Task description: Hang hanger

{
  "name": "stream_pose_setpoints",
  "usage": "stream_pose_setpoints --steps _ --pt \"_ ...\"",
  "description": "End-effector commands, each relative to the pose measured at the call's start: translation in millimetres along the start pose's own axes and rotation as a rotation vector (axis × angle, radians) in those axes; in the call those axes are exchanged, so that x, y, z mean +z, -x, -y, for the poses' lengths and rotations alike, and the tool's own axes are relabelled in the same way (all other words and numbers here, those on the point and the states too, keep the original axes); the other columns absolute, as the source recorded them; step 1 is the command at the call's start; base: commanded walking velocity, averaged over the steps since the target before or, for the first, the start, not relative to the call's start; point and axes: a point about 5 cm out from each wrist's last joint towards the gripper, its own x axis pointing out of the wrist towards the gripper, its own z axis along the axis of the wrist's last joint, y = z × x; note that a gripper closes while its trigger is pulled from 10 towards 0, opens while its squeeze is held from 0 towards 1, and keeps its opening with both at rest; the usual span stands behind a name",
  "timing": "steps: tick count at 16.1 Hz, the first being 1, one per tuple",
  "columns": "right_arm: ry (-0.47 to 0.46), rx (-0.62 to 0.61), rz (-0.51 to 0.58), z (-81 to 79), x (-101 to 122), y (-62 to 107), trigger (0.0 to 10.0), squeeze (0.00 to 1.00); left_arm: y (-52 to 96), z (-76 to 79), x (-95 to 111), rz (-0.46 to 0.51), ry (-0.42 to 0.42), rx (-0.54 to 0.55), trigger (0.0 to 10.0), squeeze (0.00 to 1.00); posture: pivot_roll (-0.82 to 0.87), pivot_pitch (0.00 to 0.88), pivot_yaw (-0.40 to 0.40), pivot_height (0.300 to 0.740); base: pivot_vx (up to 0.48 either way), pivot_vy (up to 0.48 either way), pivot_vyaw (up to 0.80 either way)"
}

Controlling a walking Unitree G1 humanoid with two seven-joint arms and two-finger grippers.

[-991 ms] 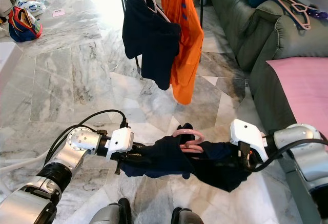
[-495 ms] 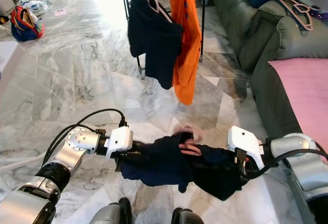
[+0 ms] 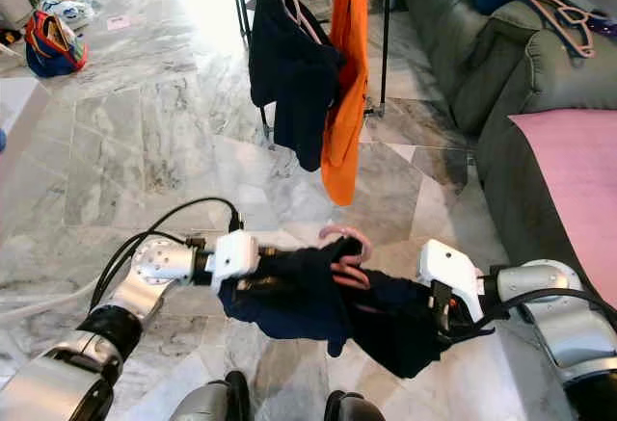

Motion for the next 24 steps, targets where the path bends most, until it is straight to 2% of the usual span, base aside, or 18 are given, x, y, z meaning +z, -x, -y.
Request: stream_pose_setpoints --steps 1,3,6,8,10,13,14,16,17,18,19,20,21,22,23,24 --pt "0.025 -0.063 0.033 5.3 6.0 1.8 0.0 0.0 0.2 -4.1 0.9 -0.002 -0.005 0.037 10.0 1.0 -0.19 0.197 0.043 0.74 0.0 0.0 0.0" --pt "0.028 -0.123 0.029 6.8 3.3 -5.6 0.0 0.0 2.5 -10.6 3.0 0.002 -0.033 0.119 10.0 1.0 -0.19 0.199 0.042 0.74 0.0 0.0 0.0" --pt "0.02 -0.118 0.032 -1.6 -2.1 -15.4 0.0 0.0 9.3 -17.6 2.8 -0.029 -0.088 0.188 10.0 1.0 -0.18 0.199 0.047 0.74 0.0 0.0 0.0" --pt "-0.003 -0.158 0.028 -3.9 -7.2 -22.5 0.0 0.0 14.9 -24.8 3.5 -0.052 -0.124 0.244 10.0 1.0 -0.18 0.198 0.051 0.74 0.0 0.0 0.0" --pt "-0.042 -0.257 0.026 -0.6 -12.9 -28.7 0.0 0.0 17.6 -22.7 -0.2 -0.101 -0.159 0.2 10.0 1.0 -0.19 0.196 0.053 0.74 0.0 0.0 0.0" --pt "-0.113 -0.391 0.046 4.1 -16.4 -36.2 0.0 0.0 20.3 -21.1 -5.2 -0.125 -0.151 0.22 10.0 1.0 -0.19 0.192 0.054 0.74 0.0 0.0 0.0" --pt "-0.171 -0.469 0.066 3.2 -18.4 -42.9 0.0 0.0 21.6 -20.4 -9.7 -0.12 -0.094 0.279 10.0 1.0 -0.19 0.186 0.052 0.74 0.0 0.0 0.0" --pt "-0.226 -0.553 0.084 0.2 -21.0 -50.9 0.0 0.0 22.1 -18.1 -18.5 -0.12 0.004 0.398 10.0 1.0 -0.19 0.177 0.049 0.74 0.0 0.0 0.0" --pt "-0.289 -0.638 0.106 -0.8 -23.0 -56.2 0.0 0.0 23.5 -17.7 -29.4 -0.141 0.133 0.555 10.0 1.0 -0.19 0.172 0.046 0.74 0.0 0.0 0.0" --pt "-0.32 -0.688 0.113 -0.8 -24.4 -58.2 0.0 0.0 23.9 -17.2 -37.1 -0.179 0.209 0.651 10.0 1.0 -0.19 0.171 0.044 0.74 0.0 0.0 0.0" --pt "-0.342 -0.718 0.119 -0.9 -25.6 -59.0 0.0 0.0 23.9 -15.6 -40.8 -0.19 0.25 0.689 10.0 1.0 -0.19 0.167 0.04 0.74 0.0 0.0 0.0" --pt "-0.425 -0.852 0.118 0.2 -31.9 -59.2 0.0 0.0 24.7 -8.8 -51.2 -0.19 0.385 0.828 10.0 0.0 -0.19 0.161 0.037 0.74 0.0 0.0 0.0" --pt "-0.482 -0.946 0.121 0.4 -36.6 -57.8 0.0 0.0 25.2 -2.1 -57.4 -0.173 0.475 0.906 10.0 0.0 -0.19 0.158 0.037 0.74 0.0 0.0 0.0" --pt "-0.516 -0.998 0.134 0.6 -38.0 -56.3 0.0 0.0 25.4 1.8 -61.0 -0.18 0.512 0.947 10.0 0.0 -0.19 0.158 0.037 0.74 0.0 0.0 0.0" --pt "-0.489 -1.058 0.115 -0.2 -38.6 -54.4 0.0 0.0 22.7 7.6 -64.3 -0.182 0.557 0.981 10.0 0.0 -0.19 0.151 0.036 0.74 0.0 0.0 0.0" --pt "-0.483 -1.083 0.108 -0.8 -39.7 -53.2 0.0 0.0 21.4 10.1 -65.1 -0.179 0.569 0.984 10.0 0.0 -0.19 0.151 0.036 0.74 0.0 0.0 0.0"
